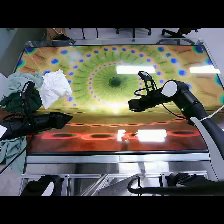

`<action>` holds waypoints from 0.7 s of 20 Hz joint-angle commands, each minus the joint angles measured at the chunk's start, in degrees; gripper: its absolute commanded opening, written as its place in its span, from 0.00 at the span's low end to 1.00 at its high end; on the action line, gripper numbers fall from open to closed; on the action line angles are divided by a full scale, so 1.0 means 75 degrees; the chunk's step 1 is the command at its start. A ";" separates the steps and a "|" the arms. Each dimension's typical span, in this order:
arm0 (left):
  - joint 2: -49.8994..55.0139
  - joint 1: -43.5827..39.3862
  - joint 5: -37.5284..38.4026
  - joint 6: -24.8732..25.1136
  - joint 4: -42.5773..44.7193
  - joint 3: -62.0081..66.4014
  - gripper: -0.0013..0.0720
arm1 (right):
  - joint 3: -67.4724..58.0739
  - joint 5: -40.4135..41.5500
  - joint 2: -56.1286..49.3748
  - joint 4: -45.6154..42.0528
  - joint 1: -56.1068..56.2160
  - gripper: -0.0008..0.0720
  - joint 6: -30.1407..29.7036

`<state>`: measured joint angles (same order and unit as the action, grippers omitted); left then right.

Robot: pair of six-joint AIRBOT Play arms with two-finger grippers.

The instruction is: Fold the shirts.

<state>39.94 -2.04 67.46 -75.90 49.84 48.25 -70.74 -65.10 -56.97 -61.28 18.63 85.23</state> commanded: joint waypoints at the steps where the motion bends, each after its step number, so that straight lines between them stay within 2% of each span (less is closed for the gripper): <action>1: -0.0006 -0.0006 -0.0009 0.0000 -0.0009 -0.0032 0.04 | 0.0015 -0.0006 0.0000 0.0003 0.0006 0.03 0.0003; 14: -0.0003 -0.0006 -0.0017 0.0000 -0.0009 -0.0029 0.04 | 0.0017 -0.0006 -0.0122 0.0000 0.0003 0.03 0.0003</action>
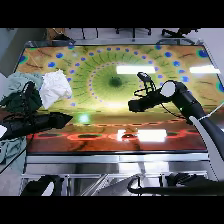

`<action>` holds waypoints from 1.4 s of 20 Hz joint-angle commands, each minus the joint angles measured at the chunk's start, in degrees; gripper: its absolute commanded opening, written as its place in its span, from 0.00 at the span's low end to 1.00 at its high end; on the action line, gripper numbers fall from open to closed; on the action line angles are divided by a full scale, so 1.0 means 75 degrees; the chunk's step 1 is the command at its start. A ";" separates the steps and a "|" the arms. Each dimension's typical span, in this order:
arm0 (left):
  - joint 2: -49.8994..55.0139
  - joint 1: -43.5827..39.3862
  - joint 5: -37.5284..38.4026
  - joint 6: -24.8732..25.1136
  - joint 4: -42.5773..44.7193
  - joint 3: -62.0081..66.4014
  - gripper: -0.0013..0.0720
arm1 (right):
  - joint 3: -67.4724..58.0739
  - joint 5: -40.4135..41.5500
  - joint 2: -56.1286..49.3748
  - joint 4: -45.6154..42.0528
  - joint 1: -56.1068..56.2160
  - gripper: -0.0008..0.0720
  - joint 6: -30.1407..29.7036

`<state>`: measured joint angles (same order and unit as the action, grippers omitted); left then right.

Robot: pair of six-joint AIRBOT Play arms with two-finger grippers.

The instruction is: Fold the shirts.

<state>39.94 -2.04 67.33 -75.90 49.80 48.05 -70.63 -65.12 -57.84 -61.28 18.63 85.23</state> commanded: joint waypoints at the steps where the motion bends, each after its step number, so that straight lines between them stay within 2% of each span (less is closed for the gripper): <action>1: -0.0003 -0.0006 0.0000 0.0000 -0.0003 -0.0003 0.04 | 0.0003 -0.0003 -0.0006 0.0003 0.0003 0.03 0.0006; 11: 0.0000 -0.0006 -0.0595 0.0000 -0.0012 -0.0003 0.04 | 0.0003 0.0283 -0.0198 0.0003 0.0006 0.03 0.0003; 15: 0.0006 -0.0006 -0.1463 0.0003 0.0023 -0.0006 0.04 | 0.0006 0.0291 -0.0440 0.0006 0.0003 0.03 0.0006; 17: 0.0175 0.0003 -0.2270 0.0006 0.0169 0.0023 0.05 | 0.0006 0.0504 -0.0624 0.0152 0.0006 0.03 0.0006; 18: 0.0335 0.0020 -0.2684 0.0009 0.0545 0.0093 0.19 | 0.0006 0.0583 -0.0743 0.0254 0.0003 0.03 0.0006; 19: 0.0589 0.0058 -0.2978 0.0003 0.1174 0.0259 0.78 | 0.0006 0.0612 -0.0857 0.0300 0.0003 0.03 0.0006; 20: 0.0941 0.0192 -0.3115 -0.0023 0.1807 0.0490 0.94 | 0.0003 0.0670 -0.0968 0.0321 0.0003 0.03 0.0003; 25: 0.3217 0.1300 -0.3357 0.0207 0.2667 0.1789 0.94 | 0.0006 0.0976 -0.1387 0.0198 0.0000 0.05 0.0000; 26: 0.3724 0.1428 -0.3401 0.0294 0.2847 0.2063 0.94 | 0.0006 0.1067 -0.1480 0.0198 -0.0006 0.15 0.0000; 27: 0.4208 0.1521 -0.3439 0.0329 0.3045 0.2328 0.94 | 0.0006 0.1113 -0.1556 0.0187 -0.0015 0.38 -0.0003; 28: 0.4750 0.1565 -0.3436 0.0332 0.3246 0.2632 0.94 | 0.0003 0.1183 -0.1626 0.0047 -0.0015 0.42 -0.0003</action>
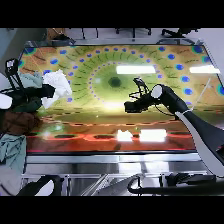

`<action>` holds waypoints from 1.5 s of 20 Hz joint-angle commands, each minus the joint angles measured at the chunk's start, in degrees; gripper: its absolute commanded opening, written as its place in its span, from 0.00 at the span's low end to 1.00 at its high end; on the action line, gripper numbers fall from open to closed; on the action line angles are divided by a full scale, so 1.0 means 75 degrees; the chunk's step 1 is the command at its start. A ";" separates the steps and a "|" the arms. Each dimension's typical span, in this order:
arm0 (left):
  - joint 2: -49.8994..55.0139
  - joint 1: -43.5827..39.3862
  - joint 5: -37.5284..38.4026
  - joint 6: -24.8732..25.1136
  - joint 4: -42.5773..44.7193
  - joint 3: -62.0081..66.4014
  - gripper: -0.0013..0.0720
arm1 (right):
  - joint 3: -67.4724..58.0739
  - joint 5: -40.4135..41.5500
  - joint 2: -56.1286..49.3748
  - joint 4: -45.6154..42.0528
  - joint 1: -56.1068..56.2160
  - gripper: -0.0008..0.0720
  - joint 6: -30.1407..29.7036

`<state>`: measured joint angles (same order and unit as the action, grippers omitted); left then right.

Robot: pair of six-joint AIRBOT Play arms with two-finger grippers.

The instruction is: Fold the shirts.

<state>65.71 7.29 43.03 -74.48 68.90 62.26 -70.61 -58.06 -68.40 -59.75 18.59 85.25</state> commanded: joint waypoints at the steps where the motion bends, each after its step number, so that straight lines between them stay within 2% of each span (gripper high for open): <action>1: 0.1839 0.0321 -0.0210 0.0143 0.0912 0.1026 0.94 | 0.0000 0.0297 -0.0256 -0.0326 -0.0009 0.42 -0.0003; 4: 0.3188 0.0318 -0.0382 0.0134 0.1274 0.1778 0.94 | -0.0003 0.0428 -0.0262 -0.0965 -0.0009 0.43 -0.0003; 5: 0.3611 0.0318 -0.0428 0.0131 0.1279 0.2063 0.94 | -0.0003 0.0428 -0.0262 -0.1099 -0.0012 0.52 0.0000; 6: 0.3984 0.0318 -0.0434 0.0131 0.1279 0.2349 0.94 | -0.0003 0.0428 -0.0262 -0.1221 -0.0012 0.78 -0.0003; 7: 0.4328 0.0321 -0.0527 0.0131 0.1279 0.2617 0.94 | -0.0003 0.0428 -0.0259 -0.1326 -0.0020 0.90 -0.0003; 9: 0.4963 0.0318 -0.0653 0.0131 0.1282 0.3162 0.94 | -0.0003 0.0428 -0.0245 -0.1352 -0.0047 0.90 0.0000; 12: 0.5724 0.0321 -0.0143 0.0131 0.1288 0.3832 0.92 | -0.0003 0.0428 -0.0187 -0.1352 -0.0105 0.90 0.0003; 13: 0.5919 0.0321 0.0157 0.0131 0.1288 0.3981 0.72 | -0.0006 0.0434 -0.0152 -0.1352 -0.0119 0.89 0.0003; 15: 0.6149 0.0318 0.0842 0.0143 0.1282 0.4249 0.04 | -0.0006 0.0455 -0.0067 -0.1352 -0.0131 0.89 0.0003; 18: 0.6204 0.0187 0.1649 -0.0032 0.1241 0.5021 0.03 | -0.0038 0.0452 0.0175 -0.1358 -0.0134 0.88 0.0003; 19: 0.6172 0.0087 0.2075 -0.0090 0.1195 0.5458 0.03 | -0.0038 0.0431 0.0297 -0.1355 -0.0134 0.73 0.0003; 20: 0.6088 -0.0047 0.2460 -0.0114 0.1087 0.5875 0.03 | -0.0035 0.0414 0.0423 -0.1367 -0.0134 0.39 0.0003; 21: 0.5925 -0.0239 0.2821 -0.0111 0.0775 0.6309 0.03 | -0.0035 0.0417 0.0565 -0.1454 -0.0134 0.14 0.0003; 25: 0.4709 -0.1148 0.4109 -0.0122 -0.1119 0.7227 0.03 | -0.0038 0.0003 0.1189 -0.1580 -0.0708 0.12 0.0300; 26: 0.4304 -0.1445 0.4441 -0.0192 -0.1451 0.7105 0.03 | -0.0035 -0.0344 0.1346 -0.1577 -0.1026 0.02 0.0356; 30: 0.2926 -0.2806 0.4887 -0.0624 -0.1588 0.5432 0.03 | -0.0035 -0.1848 0.1775 -0.1408 -0.2474 0.03 0.0344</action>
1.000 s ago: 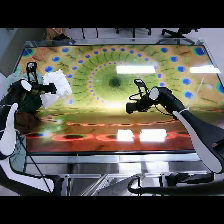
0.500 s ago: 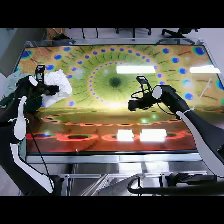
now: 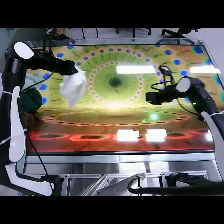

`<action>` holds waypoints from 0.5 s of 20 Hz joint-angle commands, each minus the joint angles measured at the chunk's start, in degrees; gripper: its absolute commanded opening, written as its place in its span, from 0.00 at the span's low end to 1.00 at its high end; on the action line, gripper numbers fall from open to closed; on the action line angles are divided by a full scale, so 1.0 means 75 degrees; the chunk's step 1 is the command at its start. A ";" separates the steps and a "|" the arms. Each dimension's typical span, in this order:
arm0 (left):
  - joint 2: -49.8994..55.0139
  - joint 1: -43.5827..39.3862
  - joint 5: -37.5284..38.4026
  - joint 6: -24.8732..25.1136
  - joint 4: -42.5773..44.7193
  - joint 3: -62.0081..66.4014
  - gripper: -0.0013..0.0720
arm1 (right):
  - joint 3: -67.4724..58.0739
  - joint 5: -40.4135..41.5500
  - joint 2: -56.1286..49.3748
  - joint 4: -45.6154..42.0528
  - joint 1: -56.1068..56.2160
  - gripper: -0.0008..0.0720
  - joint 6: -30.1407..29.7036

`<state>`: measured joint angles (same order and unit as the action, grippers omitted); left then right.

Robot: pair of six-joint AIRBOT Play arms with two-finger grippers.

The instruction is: Fold the shirts.

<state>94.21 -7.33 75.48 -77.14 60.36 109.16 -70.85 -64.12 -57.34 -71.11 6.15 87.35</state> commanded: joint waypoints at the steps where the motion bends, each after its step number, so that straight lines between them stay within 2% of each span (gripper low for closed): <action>1: -0.1131 -0.1198 0.0481 -0.0280 -0.0449 -0.1352 0.03 | -0.0003 -0.1288 0.0350 0.0108 -0.1049 0.03 0.0061; 5: -0.1778 -0.2334 -0.0140 -0.0504 -0.0446 -0.3060 0.05 | 0.0058 -0.1612 0.0350 0.0181 -0.1276 0.04 0.0006; 6: -0.1816 -0.2460 -0.0213 -0.0595 -0.0449 -0.3244 0.23 | 0.0093 -0.1661 0.0347 0.0335 -0.1276 0.05 -0.0020; 7: -0.1813 -0.2518 -0.0221 -0.0737 -0.0443 -0.3322 0.73 | 0.0131 -0.1696 0.0350 0.0551 -0.1276 0.14 -0.0082; 8: -0.1813 -0.2521 -0.0230 -0.1090 -0.0391 -0.3366 0.96 | 0.0157 -0.1722 0.0350 0.0723 -0.1276 0.44 -0.0085; 9: -0.1816 -0.2465 -0.0169 -0.1195 -0.0396 -0.3366 0.95 | 0.0181 -0.1749 0.0350 0.0874 -0.1276 0.62 -0.0090; 10: -0.1816 -0.2363 -0.0003 -0.1209 -0.0399 -0.3363 0.96 | 0.0184 -0.1798 0.0350 0.0930 -0.1276 0.64 -0.0163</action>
<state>81.34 -24.49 74.74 -83.37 57.36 85.97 -69.84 -75.88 -54.83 -66.96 -3.03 87.05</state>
